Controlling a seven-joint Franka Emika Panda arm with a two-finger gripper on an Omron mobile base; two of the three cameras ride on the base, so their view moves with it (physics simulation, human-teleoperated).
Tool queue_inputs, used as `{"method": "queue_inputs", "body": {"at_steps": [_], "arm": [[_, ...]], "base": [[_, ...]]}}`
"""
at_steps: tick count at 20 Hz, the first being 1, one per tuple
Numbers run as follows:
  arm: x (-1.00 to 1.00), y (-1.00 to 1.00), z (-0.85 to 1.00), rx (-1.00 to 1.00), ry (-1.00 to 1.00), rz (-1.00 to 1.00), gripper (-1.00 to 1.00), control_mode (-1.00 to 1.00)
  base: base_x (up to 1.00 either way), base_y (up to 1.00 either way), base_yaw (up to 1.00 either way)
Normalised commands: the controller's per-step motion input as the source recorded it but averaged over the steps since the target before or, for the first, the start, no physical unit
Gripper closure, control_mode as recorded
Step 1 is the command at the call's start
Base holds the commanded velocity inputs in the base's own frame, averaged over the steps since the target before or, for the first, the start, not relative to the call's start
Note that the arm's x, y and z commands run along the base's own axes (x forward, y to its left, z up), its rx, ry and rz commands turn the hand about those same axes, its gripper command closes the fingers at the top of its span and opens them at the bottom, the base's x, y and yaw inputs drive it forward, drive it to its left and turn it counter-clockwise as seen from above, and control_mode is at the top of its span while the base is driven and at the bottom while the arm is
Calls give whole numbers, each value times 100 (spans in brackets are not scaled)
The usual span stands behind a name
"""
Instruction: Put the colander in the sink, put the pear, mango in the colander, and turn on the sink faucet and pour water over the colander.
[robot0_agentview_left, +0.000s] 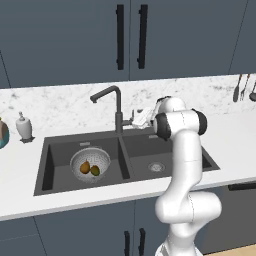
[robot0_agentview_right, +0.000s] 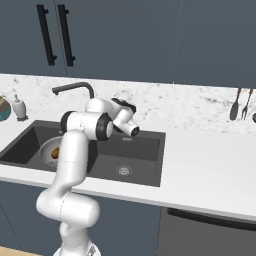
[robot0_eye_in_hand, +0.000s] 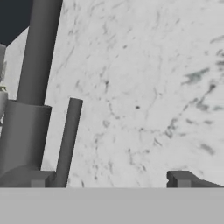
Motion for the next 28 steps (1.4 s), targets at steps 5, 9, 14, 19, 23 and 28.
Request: {"method": "queue_inputs", "body": {"at_steps": [5, 9, 14, 19, 23, 28], "arm": [[24, 1, 0, 0, 0, -10, -100, -100], [22, 1, 0, 0, 0, -8, -100, -100], [7, 3, 10, 0, 0, -5, -100, -100], [0, 10, 17, 0, 0, -2, -100, -100], [2, 11, 16, 0, 0, -1, -100, -100], [17, 1, 2, 0, 0, -4, -100, -100]], "base": [[0, 0, 0], [0, 0, 0], [0, 0, 0], [0, 0, 0], [0, 0, 0], [0, 0, 0]]}}
